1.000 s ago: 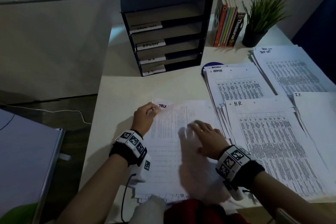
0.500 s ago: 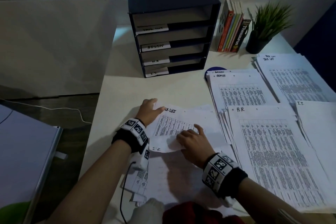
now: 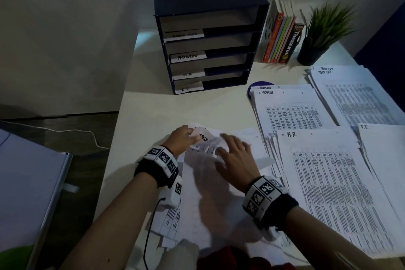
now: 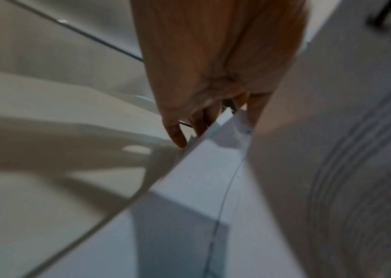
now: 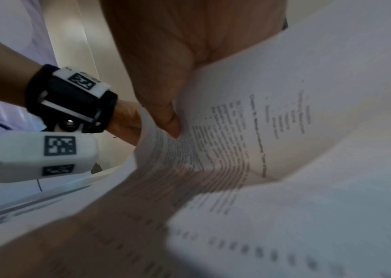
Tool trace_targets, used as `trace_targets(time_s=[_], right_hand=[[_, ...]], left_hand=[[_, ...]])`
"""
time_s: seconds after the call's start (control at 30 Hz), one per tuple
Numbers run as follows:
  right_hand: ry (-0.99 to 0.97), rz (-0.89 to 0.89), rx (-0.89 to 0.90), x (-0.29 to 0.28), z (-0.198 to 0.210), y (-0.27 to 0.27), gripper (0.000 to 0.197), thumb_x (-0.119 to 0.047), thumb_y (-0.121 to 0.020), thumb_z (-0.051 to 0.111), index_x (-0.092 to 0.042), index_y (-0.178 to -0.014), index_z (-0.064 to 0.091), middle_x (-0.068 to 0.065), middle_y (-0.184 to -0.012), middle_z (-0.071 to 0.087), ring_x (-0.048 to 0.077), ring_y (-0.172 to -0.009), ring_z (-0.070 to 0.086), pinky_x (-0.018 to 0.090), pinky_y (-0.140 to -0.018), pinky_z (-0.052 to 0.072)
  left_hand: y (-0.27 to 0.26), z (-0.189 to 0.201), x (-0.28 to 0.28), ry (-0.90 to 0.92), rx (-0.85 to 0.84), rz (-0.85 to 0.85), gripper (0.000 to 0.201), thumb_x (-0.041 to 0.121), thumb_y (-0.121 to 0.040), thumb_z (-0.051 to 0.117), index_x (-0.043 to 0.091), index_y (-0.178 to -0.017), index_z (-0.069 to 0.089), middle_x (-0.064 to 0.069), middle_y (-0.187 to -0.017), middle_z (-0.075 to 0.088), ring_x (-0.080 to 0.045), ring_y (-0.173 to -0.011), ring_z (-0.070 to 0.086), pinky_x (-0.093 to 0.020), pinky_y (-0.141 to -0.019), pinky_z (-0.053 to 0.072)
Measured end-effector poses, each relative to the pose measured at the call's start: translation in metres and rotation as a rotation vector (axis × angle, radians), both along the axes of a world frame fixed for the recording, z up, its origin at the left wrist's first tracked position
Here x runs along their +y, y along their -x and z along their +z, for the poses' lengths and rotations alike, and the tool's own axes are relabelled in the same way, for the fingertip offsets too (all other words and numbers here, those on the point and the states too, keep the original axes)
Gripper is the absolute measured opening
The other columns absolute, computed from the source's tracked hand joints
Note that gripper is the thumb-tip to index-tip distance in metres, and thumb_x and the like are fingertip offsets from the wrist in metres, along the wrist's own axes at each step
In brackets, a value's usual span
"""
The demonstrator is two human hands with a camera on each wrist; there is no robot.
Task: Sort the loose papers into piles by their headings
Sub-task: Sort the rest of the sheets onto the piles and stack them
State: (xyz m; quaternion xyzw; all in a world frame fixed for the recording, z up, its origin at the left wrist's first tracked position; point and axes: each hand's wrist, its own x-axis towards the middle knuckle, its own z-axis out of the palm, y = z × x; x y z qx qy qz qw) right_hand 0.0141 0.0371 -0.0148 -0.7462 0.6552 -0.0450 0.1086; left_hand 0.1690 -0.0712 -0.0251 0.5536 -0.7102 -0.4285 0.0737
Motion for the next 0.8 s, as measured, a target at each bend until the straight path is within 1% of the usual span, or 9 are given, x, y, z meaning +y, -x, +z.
trace_targets(time_s=[0.07,0.17,0.23,0.37,0.47,0.53,0.63,0.7,0.8], right_hand=[[-0.001,-0.027,0.038,-0.005,-0.001,0.002,0.036,-0.032,-0.057,0.082,-0.018,-0.088,0.070,0.016,-0.128,0.056,0.037,-0.117,0.054,0.060,-0.088,0.042],[-0.024,0.043,-0.033,-0.009,-0.002,0.005,0.038,-0.028,-0.068,0.076,-0.012,-0.101,0.068,0.011,-0.121,0.061,0.031,-0.116,0.056,0.061,-0.099,0.028],[-0.035,0.135,-0.088,-0.007,-0.003,0.005,0.038,-0.038,-0.080,0.057,-0.011,-0.105,0.067,0.006,-0.112,0.065,0.024,-0.108,0.059,0.055,-0.103,0.026],[-0.051,0.107,-0.339,-0.002,-0.006,0.003,0.074,-0.067,-0.081,0.021,-0.014,-0.095,0.070,0.000,-0.099,0.067,0.017,-0.096,0.058,0.039,-0.101,0.026],[0.067,-0.122,-0.644,-0.009,-0.007,0.004,0.054,-0.046,-0.089,0.033,-0.006,-0.082,0.068,0.006,-0.083,0.067,0.021,-0.077,0.060,0.041,-0.082,0.044],[0.158,-0.144,-0.640,-0.014,-0.007,0.003,0.020,-0.021,-0.084,0.056,-0.003,-0.091,0.063,0.009,-0.092,0.064,0.025,-0.078,0.061,0.039,-0.075,0.048],[0.044,-0.045,-0.534,-0.015,-0.009,0.002,0.051,0.003,-0.075,0.065,-0.005,-0.122,0.048,0.011,-0.123,0.048,0.027,-0.084,0.060,0.036,-0.077,0.047],[-0.007,-0.004,-0.487,-0.015,-0.013,0.002,0.055,0.004,-0.076,0.064,-0.008,-0.127,0.047,0.010,-0.128,0.048,0.028,-0.087,0.061,0.038,-0.081,0.047],[-0.017,0.002,-0.536,-0.011,-0.021,0.003,0.044,0.005,-0.079,0.058,-0.007,-0.121,0.053,0.009,-0.120,0.058,0.030,-0.092,0.064,0.038,-0.081,0.050]], left_hand=[[-0.006,0.008,0.003,-0.039,0.047,-0.046,0.036,0.026,-0.091,0.055,0.001,-0.115,0.063,-0.012,-0.148,0.033,-0.022,-0.139,0.024,-0.021,-0.096,0.025],[-0.014,0.009,0.006,-0.096,0.122,-0.116,0.042,0.037,-0.086,0.056,0.010,-0.117,0.063,0.002,-0.153,0.024,-0.010,-0.143,0.004,-0.031,-0.112,0.007],[-0.015,0.009,0.009,-0.112,0.171,-0.067,0.044,0.042,-0.088,0.052,0.015,-0.121,0.060,0.006,-0.150,0.030,-0.006,-0.143,0.008,-0.038,-0.117,0.004],[-0.016,0.012,0.015,-0.237,0.348,0.153,0.081,0.081,-0.073,0.035,0.020,-0.116,0.065,0.008,-0.129,0.054,-0.010,-0.122,0.046,-0.032,-0.109,0.023],[-0.017,0.016,0.020,-0.286,0.396,0.179,0.065,0.063,-0.083,0.033,0.013,-0.090,0.073,0.006,-0.098,0.068,-0.012,-0.099,0.060,-0.031,-0.098,0.030],[-0.016,0.016,0.023,-0.302,0.417,0.212,0.047,0.046,-0.089,0.046,0.009,-0.072,0.070,0.004,-0.069,0.068,-0.009,-0.072,0.063,-0.029,-0.089,0.039],[-0.013,0.014,0.027,-0.358,0.408,0.193,0.045,0.031,-0.094,0.046,0.000,-0.065,0.063,0.009,-0.037,0.052,0.001,-0.040,0.048,-0.011,-0.060,0.041],[-0.013,0.014,0.027,-0.374,0.453,0.222,0.045,0.027,-0.096,0.044,0.000,-0.063,0.061,0.005,-0.042,0.058,0.000,-0.041,0.053,-0.010,-0.056,0.042],[-0.012,0.006,0.018,-0.268,0.497,0.367,0.029,0.018,-0.095,0.046,0.005,-0.074,0.062,-0.005,-0.076,0.067,-0.014,-0.065,0.062,-0.023,-0.071,0.050]])
